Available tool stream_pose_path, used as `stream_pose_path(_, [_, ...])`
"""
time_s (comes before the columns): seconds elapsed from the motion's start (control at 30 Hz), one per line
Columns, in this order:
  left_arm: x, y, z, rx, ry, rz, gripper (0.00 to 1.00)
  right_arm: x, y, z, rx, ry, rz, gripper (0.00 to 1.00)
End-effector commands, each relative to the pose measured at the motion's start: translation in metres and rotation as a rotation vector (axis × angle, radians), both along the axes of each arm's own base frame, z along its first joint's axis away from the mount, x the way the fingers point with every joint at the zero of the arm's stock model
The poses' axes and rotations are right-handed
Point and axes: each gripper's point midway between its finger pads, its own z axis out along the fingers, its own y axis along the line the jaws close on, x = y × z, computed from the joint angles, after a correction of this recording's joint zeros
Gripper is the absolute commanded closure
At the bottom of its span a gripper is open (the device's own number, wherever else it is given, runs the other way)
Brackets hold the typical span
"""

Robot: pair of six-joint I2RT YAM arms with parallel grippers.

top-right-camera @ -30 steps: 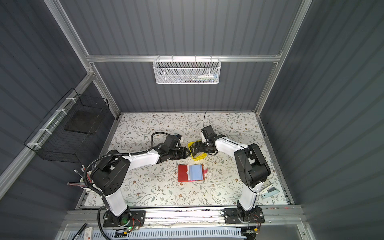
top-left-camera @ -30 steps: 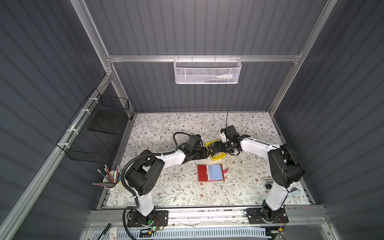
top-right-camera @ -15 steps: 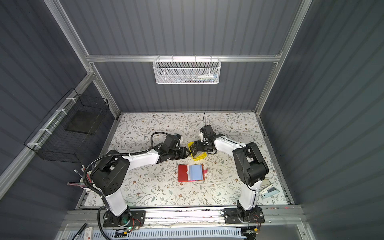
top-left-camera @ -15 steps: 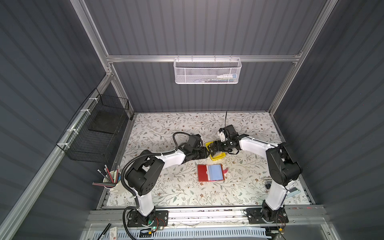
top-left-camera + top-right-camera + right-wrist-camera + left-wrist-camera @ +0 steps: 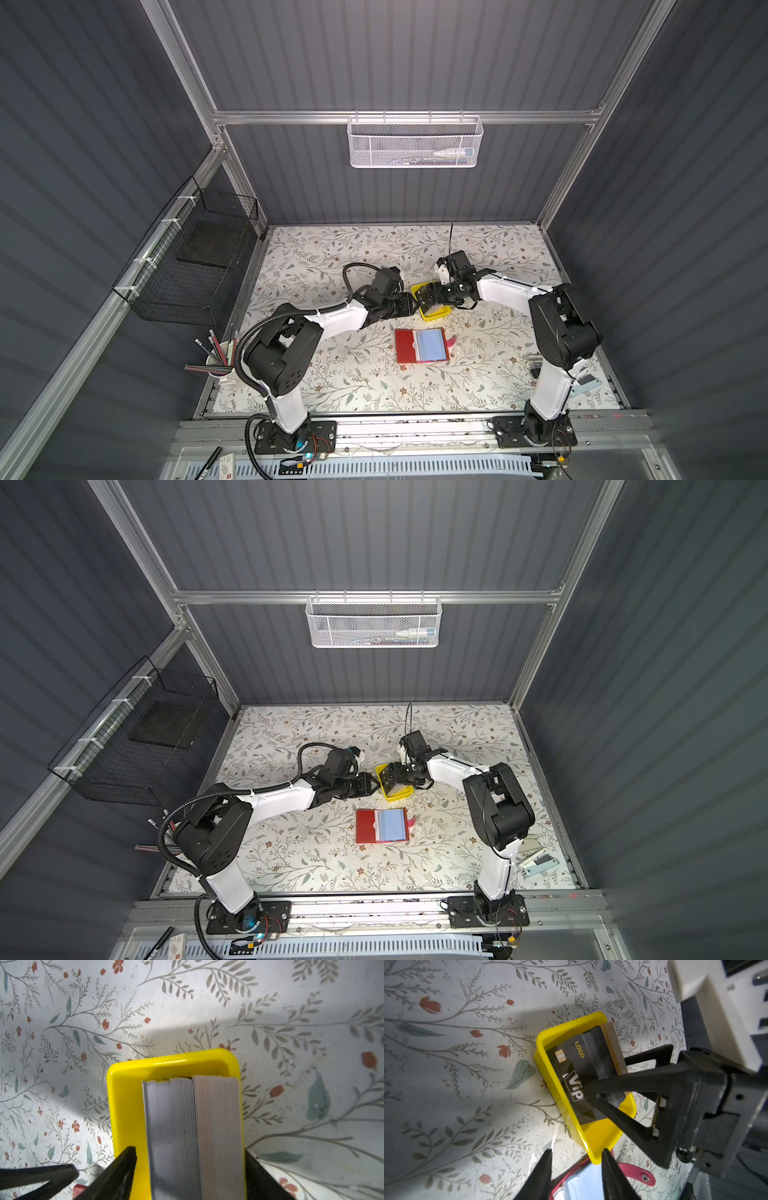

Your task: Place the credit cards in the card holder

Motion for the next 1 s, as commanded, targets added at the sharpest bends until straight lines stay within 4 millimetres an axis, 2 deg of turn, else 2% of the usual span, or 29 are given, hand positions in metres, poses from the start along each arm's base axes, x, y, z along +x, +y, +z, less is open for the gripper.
stream_pose_path(0.0, [-0.002, 0.006, 0.006, 0.005, -0.028, -0.001, 0.6, -0.001, 0.003, -0.006, -0.005, 0.009, 0.01, 0.24])
stream_pose_path(0.47, [-0.003, 0.007, 0.008, -0.001, -0.027, -0.004, 0.6, -0.009, 0.011, -0.009, -0.008, 0.014, 0.034, 0.28])
stream_pose_path(0.97, [-0.006, 0.011, 0.011, 0.012, -0.035, -0.006, 0.6, -0.035, 0.018, -0.014, -0.007, 0.014, 0.047, 0.29])
